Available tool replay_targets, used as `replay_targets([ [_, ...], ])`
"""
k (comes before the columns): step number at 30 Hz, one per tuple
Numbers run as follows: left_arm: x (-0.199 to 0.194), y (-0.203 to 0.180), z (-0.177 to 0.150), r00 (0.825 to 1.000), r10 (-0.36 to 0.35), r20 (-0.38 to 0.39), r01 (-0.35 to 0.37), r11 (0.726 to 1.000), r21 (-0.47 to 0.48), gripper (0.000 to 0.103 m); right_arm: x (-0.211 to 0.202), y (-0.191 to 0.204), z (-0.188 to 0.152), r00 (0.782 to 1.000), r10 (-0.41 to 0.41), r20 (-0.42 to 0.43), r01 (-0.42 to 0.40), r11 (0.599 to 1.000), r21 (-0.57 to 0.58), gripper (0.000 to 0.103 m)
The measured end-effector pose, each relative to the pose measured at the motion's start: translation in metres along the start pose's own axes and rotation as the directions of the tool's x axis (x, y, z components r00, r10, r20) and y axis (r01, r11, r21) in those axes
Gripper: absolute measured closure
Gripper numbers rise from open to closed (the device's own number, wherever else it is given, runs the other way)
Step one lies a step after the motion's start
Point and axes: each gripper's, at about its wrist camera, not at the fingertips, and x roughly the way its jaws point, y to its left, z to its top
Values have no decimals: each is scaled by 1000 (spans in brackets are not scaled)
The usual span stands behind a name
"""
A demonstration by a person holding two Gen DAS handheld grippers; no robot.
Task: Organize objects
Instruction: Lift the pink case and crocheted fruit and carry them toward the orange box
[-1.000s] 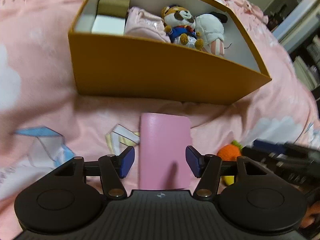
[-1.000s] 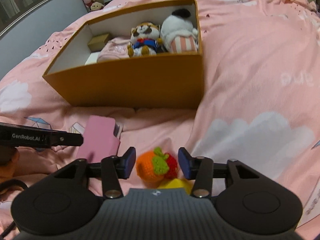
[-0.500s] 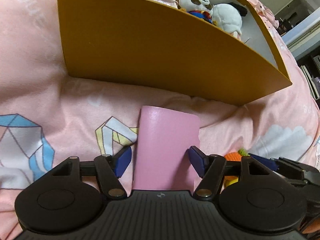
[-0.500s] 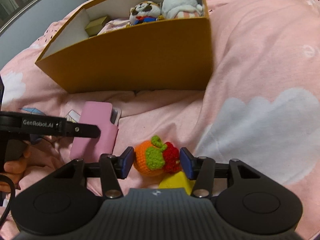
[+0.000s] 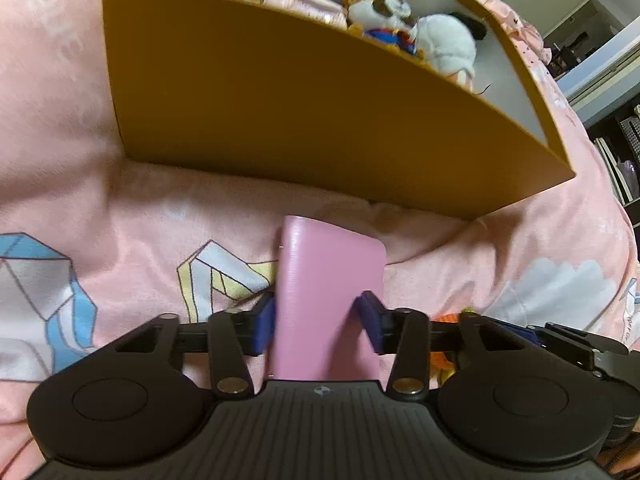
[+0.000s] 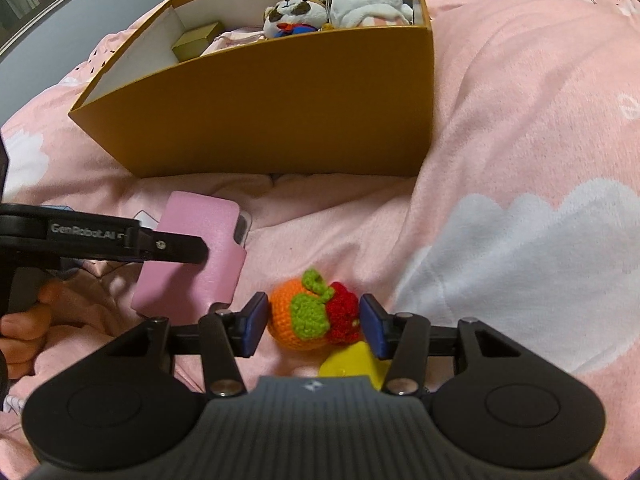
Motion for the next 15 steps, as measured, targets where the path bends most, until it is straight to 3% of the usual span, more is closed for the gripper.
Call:
replay_targets([
  [5,-17,-10,-4,999,-17,42,15,999,36,75,0,0,-1,1000,-2,0,2,1000,-1,52],
  [10,-22,-20,-5,998,-43,44,38,995,95,80,0,1,-1,1000,-5,-2,5,1000,-1,52],
  [15,-3,-22,-4,998,-68,1,68,995,79,79,2,2,-1,1000,-8,-3,8,1000,-5,52],
])
